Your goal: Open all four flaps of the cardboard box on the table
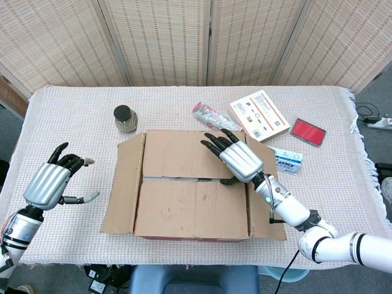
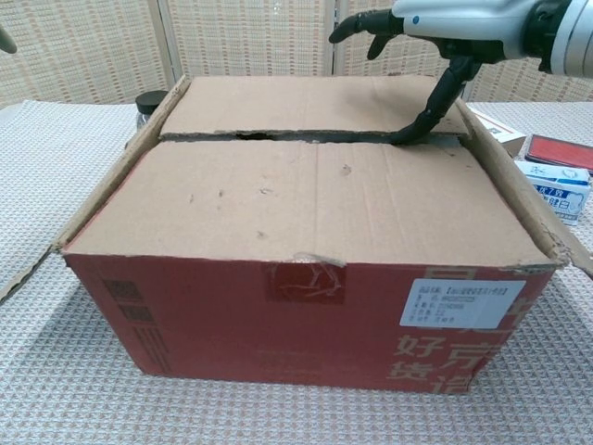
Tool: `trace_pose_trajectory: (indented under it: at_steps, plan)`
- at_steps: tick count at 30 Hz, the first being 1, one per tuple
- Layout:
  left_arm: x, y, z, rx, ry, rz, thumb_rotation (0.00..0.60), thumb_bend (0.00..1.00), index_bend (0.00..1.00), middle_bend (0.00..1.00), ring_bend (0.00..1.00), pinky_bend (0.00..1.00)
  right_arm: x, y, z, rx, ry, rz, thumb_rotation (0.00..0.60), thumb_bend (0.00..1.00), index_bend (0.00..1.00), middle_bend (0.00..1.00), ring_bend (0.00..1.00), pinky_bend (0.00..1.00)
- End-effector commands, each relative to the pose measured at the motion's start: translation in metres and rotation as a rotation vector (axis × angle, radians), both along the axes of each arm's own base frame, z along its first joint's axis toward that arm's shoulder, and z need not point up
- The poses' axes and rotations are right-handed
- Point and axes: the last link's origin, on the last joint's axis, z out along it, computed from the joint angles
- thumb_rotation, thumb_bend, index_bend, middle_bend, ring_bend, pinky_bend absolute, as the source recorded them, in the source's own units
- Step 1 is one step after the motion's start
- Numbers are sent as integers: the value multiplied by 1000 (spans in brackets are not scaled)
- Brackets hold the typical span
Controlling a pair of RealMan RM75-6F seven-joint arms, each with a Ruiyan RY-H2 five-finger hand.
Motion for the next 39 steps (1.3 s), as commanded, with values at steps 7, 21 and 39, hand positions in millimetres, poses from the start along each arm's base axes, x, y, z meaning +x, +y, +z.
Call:
trace_pose_trajectory:
  at_steps: [7, 21, 39]
  plan:
    - [-2, 0, 0, 0, -5, 2, 171, 193, 292, 380, 282, 0, 5, -5, -1, -54, -24, 24, 552, 149, 0, 81, 194, 14]
    - [-4, -1, 4, 16, -17, 3, 169, 193, 292, 381, 282, 0, 11, -10, 46, -189, -127, 49, 555, 192, 0, 107, 220, 14]
    - [-4, -4, 7, 13, -6, -13, 171, 194, 293, 380, 282, 0, 36, -77, 64, -335, -90, -39, 600, 193, 0, 110, 225, 14]
